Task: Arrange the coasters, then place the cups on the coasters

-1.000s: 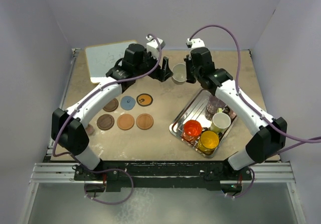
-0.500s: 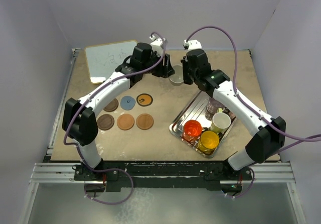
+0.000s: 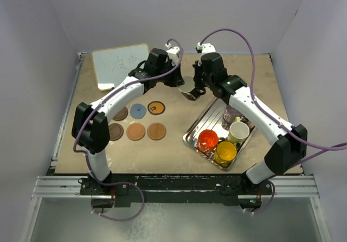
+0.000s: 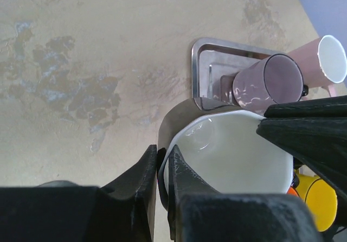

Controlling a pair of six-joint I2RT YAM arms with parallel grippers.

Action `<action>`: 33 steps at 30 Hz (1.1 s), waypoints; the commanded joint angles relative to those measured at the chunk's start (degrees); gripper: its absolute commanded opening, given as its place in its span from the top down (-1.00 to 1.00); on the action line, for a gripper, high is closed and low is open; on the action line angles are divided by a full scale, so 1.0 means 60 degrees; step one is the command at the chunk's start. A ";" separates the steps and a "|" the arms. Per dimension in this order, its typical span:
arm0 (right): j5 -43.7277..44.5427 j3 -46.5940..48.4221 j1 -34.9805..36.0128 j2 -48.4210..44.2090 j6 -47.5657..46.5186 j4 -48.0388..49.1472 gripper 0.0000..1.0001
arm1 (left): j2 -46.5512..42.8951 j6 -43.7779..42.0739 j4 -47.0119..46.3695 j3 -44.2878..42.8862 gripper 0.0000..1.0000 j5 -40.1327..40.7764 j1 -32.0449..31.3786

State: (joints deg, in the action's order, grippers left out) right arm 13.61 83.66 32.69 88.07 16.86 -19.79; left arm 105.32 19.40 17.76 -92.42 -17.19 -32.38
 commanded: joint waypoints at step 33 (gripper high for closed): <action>-0.5835 -0.1980 -0.2329 -0.2859 -0.3932 -0.0655 -0.11 | -0.2455 -0.9975 0.5955 0.0378 0.94 -0.3270 0.5981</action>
State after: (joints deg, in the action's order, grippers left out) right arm -16.12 73.45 20.03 73.87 -2.39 -21.52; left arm 91.83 -27.62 46.44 -87.31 -29.87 -0.60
